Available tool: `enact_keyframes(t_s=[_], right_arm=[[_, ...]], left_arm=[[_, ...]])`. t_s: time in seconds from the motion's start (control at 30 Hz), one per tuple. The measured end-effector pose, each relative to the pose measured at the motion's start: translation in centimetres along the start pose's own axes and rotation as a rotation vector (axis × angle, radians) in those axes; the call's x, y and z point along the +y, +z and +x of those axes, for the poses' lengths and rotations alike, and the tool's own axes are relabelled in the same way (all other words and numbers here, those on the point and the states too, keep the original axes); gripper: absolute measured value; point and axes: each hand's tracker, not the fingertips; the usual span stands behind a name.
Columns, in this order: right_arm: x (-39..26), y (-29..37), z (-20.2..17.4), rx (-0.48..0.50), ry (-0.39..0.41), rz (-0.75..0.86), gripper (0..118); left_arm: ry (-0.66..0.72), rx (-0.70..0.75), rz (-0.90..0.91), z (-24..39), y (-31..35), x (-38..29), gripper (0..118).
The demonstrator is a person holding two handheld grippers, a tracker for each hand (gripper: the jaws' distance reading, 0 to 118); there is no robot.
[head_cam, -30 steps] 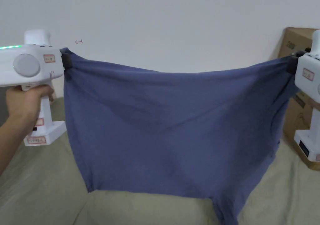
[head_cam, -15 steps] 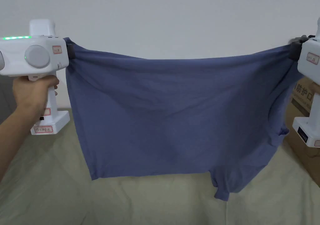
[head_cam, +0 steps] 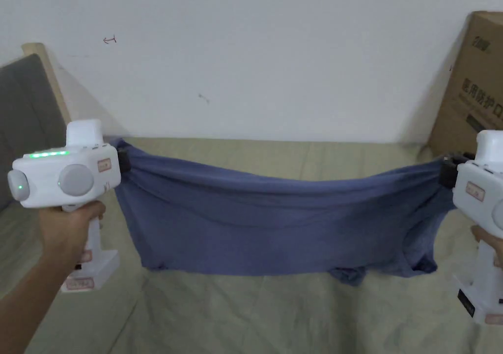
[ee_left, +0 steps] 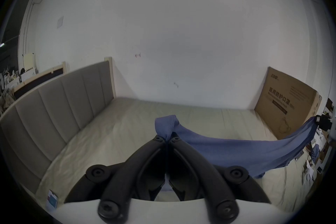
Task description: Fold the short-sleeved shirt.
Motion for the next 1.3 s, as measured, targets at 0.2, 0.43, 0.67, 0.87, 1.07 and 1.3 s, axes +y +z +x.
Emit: enact_keyframes(t_s=[0.2,0.43,0.67,0.87,1.07,1.3], right_arm=[[-7.4,6.1,0.9,0.017,-0.046,-0.089,1],[-15.4,15.3,1.4,0.050,-0.109,-0.187,1],[-22.3,22.1,1.5,0.056,-0.144,-0.294,1],[-27.8,24.3,1.8,0.003,-0.201,-0.441,1],[-32.8,23.3,1.7,-0.067,-0.217,-0.630,1],[-32.9,23.5,1.0,-0.078,-0.198,-0.652,5]], left_arm=[[-0.032,-0.008,-0.113,-2.0,5.2,-8.4,1],[-0.038,0.027,-0.278,-6.0,11.4,-18.4,1],[0.006,0.077,-0.389,-8.9,16.7,-26.4,1],[0.028,0.105,-0.482,-10.2,18.7,-31.4,1],[0.018,0.132,-0.561,-10.0,18.8,-34.8,1],[0.006,0.140,-0.585,-9.5,18.8,-34.3,35]])
